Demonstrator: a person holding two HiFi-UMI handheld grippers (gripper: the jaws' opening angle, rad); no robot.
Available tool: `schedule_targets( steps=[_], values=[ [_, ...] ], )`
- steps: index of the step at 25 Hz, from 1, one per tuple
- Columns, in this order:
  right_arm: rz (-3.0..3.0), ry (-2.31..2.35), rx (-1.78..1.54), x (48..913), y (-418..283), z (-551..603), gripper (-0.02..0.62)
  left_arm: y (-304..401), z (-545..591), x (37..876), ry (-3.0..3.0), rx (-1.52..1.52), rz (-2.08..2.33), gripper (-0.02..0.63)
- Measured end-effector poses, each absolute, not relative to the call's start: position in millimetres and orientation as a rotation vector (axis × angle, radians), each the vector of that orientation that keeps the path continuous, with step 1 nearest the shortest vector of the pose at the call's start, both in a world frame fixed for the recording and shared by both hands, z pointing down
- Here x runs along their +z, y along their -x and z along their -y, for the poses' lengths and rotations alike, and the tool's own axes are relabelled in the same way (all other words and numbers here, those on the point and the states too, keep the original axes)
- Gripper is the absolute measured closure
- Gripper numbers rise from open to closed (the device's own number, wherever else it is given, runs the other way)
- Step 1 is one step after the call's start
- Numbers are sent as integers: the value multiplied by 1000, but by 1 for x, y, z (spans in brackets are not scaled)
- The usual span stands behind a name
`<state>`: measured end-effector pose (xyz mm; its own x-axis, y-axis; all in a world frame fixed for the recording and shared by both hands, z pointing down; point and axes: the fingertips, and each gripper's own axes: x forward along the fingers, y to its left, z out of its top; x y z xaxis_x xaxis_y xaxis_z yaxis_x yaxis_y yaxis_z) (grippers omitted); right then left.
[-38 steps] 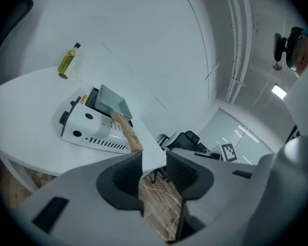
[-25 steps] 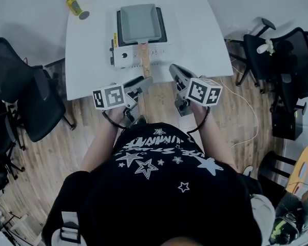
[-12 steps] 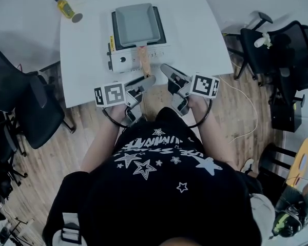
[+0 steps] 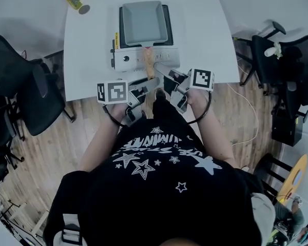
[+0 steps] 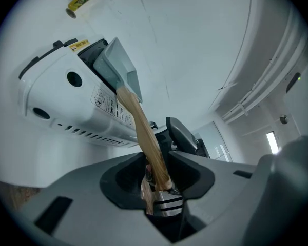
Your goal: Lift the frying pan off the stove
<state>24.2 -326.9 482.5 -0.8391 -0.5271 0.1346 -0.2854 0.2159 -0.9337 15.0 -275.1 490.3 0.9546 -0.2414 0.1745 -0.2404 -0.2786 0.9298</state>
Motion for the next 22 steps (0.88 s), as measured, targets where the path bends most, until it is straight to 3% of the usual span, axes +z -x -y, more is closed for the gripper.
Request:
schedule_targets(
  steps=[15, 19, 22],
  values=[
    [-2298, 604, -1825, 498, 4, 343, 417, -15, 275, 491, -1821, -17, 361, 480],
    [-2309, 573, -1871, 501, 13, 341, 471, -14, 274, 491, -1817, -8, 359, 483],
    [-2375, 529, -1803, 498, 16, 344, 471, -13, 275, 492, -1814, -11, 357, 485]
  ],
)
